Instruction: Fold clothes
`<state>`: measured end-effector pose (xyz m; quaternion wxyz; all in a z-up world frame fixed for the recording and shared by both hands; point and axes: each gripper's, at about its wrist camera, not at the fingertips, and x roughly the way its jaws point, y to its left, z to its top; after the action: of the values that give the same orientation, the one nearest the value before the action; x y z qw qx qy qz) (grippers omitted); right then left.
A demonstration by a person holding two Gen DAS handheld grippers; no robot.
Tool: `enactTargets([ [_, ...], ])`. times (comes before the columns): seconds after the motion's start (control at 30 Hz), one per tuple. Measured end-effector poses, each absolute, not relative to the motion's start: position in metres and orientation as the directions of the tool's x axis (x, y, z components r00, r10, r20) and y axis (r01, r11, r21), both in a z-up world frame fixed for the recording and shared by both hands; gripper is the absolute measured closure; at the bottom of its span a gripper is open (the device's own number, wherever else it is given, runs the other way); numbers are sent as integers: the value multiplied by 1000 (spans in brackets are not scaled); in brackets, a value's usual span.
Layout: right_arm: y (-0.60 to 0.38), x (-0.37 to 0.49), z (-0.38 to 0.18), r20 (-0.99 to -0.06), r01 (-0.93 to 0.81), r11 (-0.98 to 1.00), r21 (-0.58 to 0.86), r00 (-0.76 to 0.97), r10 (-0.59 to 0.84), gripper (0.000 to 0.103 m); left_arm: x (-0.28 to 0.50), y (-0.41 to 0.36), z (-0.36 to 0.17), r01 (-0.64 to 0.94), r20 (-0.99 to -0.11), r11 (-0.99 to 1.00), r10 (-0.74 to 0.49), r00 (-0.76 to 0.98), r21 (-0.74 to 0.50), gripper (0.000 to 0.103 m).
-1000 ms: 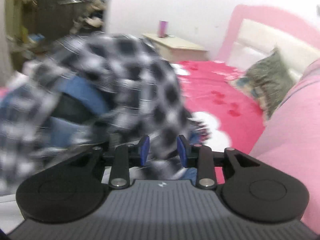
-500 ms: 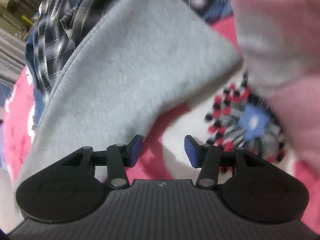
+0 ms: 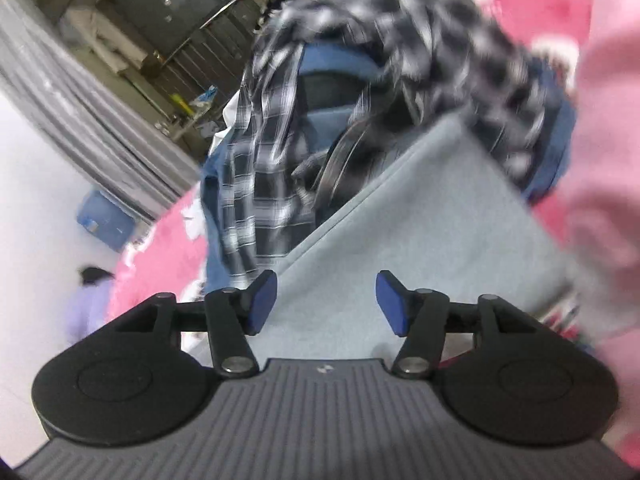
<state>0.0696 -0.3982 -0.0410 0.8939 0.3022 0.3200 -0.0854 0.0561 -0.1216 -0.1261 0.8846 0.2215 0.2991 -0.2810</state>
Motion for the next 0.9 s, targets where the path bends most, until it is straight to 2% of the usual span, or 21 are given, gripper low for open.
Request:
enactTargets([
  [0.07,-388,70,-42,-678,317,894,318,735,-20,48,60,-142,-131,653,-657,709,-363,661,266,52],
  [0.17,-353,67,-64,-756,158,986,-61,638,-149,48,71,-156,-135,660,-660,692,-354,663,292,55],
  [0.27,-321,44,-93,-747,-83,920,-384,614,-257,48,84,-161,-136,655,-660,697,-349,666,291,59],
  [0.37,-303,45,-120,-713,-278,763,-584,625,-318,49,97,-165,-137,649,-659,703,-345,668,291,65],
  [0.43,-295,42,-130,-696,-357,673,-648,637,-333,50,106,-168,-137,646,-659,706,-342,670,290,69],
  [0.57,-293,44,-136,-685,-422,595,-684,653,-324,51,136,-155,-132,617,-691,776,-375,618,130,70],
  [0.63,-299,58,-142,-670,-415,572,-707,651,-356,56,149,-152,-133,596,-698,798,-377,609,89,70],
  [0.77,-328,97,-124,-566,-246,594,-766,696,-442,56,164,-148,-133,565,-709,825,-386,590,21,70],
  [0.83,-339,100,-99,-551,-146,683,-716,719,-424,55,169,-146,-134,554,-711,833,-387,587,3,70],
  [0.9,-343,92,-92,-526,-119,686,-718,738,-422,54,174,-146,-134,542,-715,840,-387,582,-14,70],
])
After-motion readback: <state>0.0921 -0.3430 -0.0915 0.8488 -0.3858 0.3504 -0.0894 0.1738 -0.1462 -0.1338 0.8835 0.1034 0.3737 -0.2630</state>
